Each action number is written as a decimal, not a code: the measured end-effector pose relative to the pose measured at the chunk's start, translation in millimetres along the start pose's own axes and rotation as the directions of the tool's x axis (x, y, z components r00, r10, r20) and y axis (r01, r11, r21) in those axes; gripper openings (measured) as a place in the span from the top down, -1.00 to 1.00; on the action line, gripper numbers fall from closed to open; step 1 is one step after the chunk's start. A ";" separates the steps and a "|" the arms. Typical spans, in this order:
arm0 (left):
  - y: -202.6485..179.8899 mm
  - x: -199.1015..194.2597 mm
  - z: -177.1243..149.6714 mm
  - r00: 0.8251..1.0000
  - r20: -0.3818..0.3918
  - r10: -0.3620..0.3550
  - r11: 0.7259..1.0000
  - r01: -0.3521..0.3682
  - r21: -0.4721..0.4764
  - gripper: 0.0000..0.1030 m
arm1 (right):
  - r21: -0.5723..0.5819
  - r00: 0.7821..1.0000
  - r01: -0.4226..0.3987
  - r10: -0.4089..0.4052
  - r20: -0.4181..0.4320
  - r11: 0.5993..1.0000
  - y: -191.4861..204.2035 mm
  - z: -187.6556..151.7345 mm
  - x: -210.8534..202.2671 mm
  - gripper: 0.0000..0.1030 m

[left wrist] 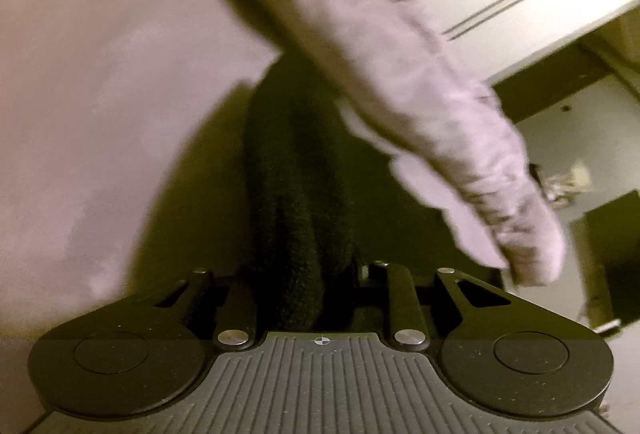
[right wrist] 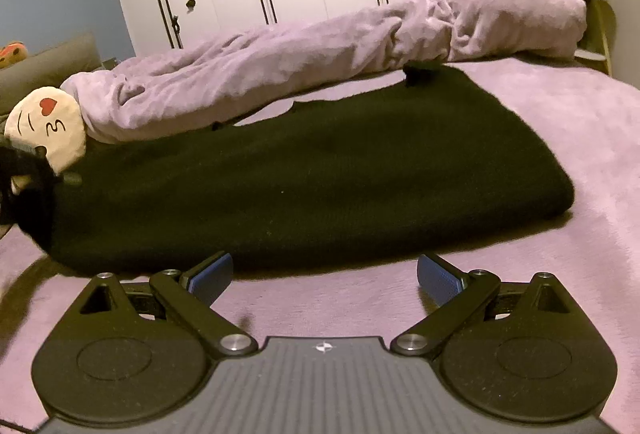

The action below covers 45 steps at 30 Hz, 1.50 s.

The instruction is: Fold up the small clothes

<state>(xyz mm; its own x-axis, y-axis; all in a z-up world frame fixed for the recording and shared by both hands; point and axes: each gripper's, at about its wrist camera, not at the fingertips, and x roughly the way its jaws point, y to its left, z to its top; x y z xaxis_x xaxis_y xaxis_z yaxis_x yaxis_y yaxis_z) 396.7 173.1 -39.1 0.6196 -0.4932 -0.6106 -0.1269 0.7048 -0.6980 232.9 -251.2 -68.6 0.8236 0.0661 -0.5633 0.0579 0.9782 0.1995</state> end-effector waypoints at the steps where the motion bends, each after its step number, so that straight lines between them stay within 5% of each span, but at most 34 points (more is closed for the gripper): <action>1: -15.0 -2.6 -1.0 1.000 0.002 -0.018 1.000 0.018 0.013 0.53 | 0.001 1.000 -0.001 0.001 0.005 1.000 -1.0 0.0 -2.1 -0.91; 8: -137.4 4.3 -38.6 0.993 -0.039 -0.110 0.975 0.115 0.192 0.55 | 0.065 0.998 -0.006 0.002 0.055 0.998 -19.5 1.3 -21.1 -0.91; 11: -181.3 27.2 -71.9 0.989 -0.056 -0.136 0.951 0.146 0.271 0.75 | 0.096 0.998 0.000 -0.007 0.069 0.995 -33.0 0.8 -29.5 -0.91; 15: -211.5 79.5 -121.1 0.990 -0.134 -0.055 0.917 0.103 0.385 0.72 | 0.121 0.996 0.032 -0.042 0.081 0.992 -54.9 -0.4 -41.8 -0.91; 16: -213.2 96.6 -135.0 0.987 -0.160 0.000 0.911 0.066 0.407 0.48 | 0.131 0.995 0.038 -0.049 0.087 0.991 -61.5 -0.2 -45.1 -0.91; 18: -211.6 114.0 -154.0 0.978 -0.204 0.049 0.907 0.041 0.419 0.20 | 0.144 0.994 0.049 -0.063 0.090 0.988 -72.9 0.8 -50.9 -0.91; 21: -200.2 99.4 -170.5 0.978 -0.211 0.008 0.919 0.076 0.386 -0.10 | 0.153 0.992 0.048 -0.065 0.108 0.987 -86.0 1.9 -59.9 -0.91; 24: -191.4 51.6 -181.7 0.987 -0.152 -0.043 0.900 0.105 0.423 -0.39 | 0.179 0.994 0.017 -0.036 0.104 0.984 -93.3 5.4 -60.1 -0.91; 27: -169.8 3.6 -182.1 0.999 -0.014 -0.034 0.895 0.036 0.444 -0.68 | 0.208 0.994 -0.057 0.035 0.108 0.977 -87.0 13.9 -53.6 -0.82; 31: -131.5 -25.2 -171.8 0.986 0.111 0.122 0.895 -0.158 0.418 -0.69 | 0.253 0.975 -0.218 0.200 0.098 0.943 -64.6 36.5 -32.6 -0.81; 34: -107.7 -17.4 -159.8 0.974 0.129 0.187 0.909 -0.222 0.353 -0.69 | 0.311 0.952 -0.303 0.301 0.053 0.901 -49.5 58.9 2.9 -0.81; 37: -89.9 0.2 -152.6 0.955 0.146 0.260 0.892 -0.295 0.344 -0.65 | 0.362 0.932 -0.330 0.362 -0.020 0.872 -33.3 81.7 49.2 -0.72; 40: -74.3 16.3 -151.7 0.954 0.111 0.277 0.897 -0.298 0.325 -0.63 | 0.375 0.916 -0.330 0.389 -0.095 0.867 -17.1 95.8 85.4 -0.60; 44: -61.0 15.9 -151.3 0.965 0.103 0.240 0.924 -0.260 0.280 -0.64 | 0.365 0.905 -0.320 0.396 -0.156 0.874 -3.3 102.1 115.1 0.17; 45: -61.3 15.6 -151.1 0.966 0.105 0.238 0.922 -0.258 0.287 -0.64 | 0.358 0.903 -0.331 0.402 -0.148 0.873 -1.0 103.9 115.1 0.20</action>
<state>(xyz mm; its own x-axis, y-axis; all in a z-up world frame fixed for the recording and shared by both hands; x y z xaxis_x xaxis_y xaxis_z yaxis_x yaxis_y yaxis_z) 297.1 45.2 -62.3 0.6497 -0.2550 -0.7161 -0.0546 0.9240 -0.3785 386.2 -265.0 -50.3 0.6840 0.4825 -0.5471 -0.0198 0.7620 0.6473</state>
